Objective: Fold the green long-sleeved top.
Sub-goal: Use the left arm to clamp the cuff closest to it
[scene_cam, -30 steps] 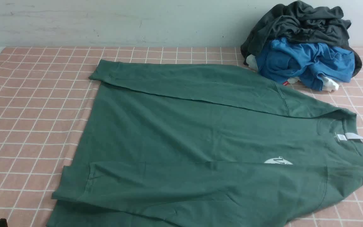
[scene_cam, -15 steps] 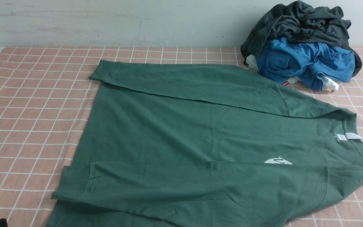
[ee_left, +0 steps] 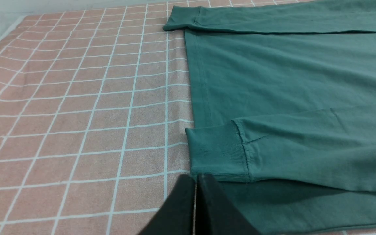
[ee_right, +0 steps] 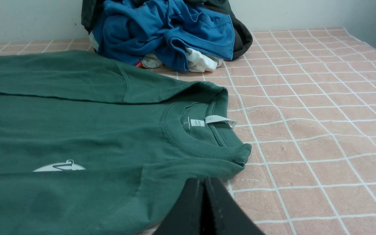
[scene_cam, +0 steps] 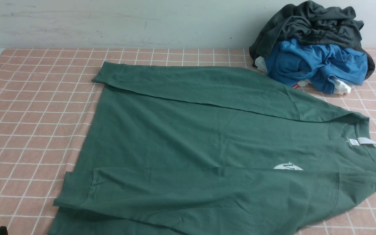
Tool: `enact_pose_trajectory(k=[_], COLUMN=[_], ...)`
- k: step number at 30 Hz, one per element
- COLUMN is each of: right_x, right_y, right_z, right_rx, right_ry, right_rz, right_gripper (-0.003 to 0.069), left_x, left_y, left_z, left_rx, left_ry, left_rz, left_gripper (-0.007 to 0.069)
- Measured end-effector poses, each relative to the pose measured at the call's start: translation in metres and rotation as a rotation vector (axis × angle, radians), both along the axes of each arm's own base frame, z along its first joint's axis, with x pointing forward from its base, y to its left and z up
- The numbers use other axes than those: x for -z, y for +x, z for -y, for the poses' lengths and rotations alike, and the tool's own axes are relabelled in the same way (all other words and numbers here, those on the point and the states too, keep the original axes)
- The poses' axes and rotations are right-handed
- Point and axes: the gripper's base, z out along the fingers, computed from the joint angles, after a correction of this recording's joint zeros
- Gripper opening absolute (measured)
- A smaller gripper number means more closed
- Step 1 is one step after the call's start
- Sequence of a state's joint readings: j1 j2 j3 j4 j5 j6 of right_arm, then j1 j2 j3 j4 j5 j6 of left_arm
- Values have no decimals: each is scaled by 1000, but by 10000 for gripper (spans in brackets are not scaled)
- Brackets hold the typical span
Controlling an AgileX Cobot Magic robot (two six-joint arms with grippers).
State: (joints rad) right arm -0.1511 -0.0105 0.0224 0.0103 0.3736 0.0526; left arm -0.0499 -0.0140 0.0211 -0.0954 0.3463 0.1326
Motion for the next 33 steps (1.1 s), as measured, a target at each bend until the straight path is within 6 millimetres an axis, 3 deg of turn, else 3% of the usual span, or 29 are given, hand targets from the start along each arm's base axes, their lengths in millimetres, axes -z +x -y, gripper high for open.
enact_pose_trajectory(k=[7, 13, 18, 21, 25, 28, 32, 33], right_x=[0, -8, -44, -67, -77, -88, -135, -142], right_y=[0, 2, -2, -13, -21, -21, -12, -13], right_z=[0, 1, -1, -1, -3, -7, -12, -13], right_rx=[0, 0, -11, -33, -59, -96, -129, -130], right_ry=[0, -48, -21, 85, 103, 36, -87, -91], right_rz=[0, 96, 515, 806, 959, 937, 759, 760], right_gripper=[-10, -10, -10, -10, -10, -10, -10, -10], left_x=[-2, -26, -49, -65, -85, -113, -177, -179], left_y=[1, 4, 0, -7, -21, -22, -7, -3], left_z=[0, -3, -5, -6, -9, -6, -2, -1], left_rx=[-3, -29, -51, -55, -20, 13, 5, 0], left_ry=[3, 1, -30, -159, -339, -347, -206, -197], left_rz=[34, 318, 568, 760, 1000, 969, 723, 692], left_gripper=[-2, -2, -2, -2, -2, -2, -2, -2])
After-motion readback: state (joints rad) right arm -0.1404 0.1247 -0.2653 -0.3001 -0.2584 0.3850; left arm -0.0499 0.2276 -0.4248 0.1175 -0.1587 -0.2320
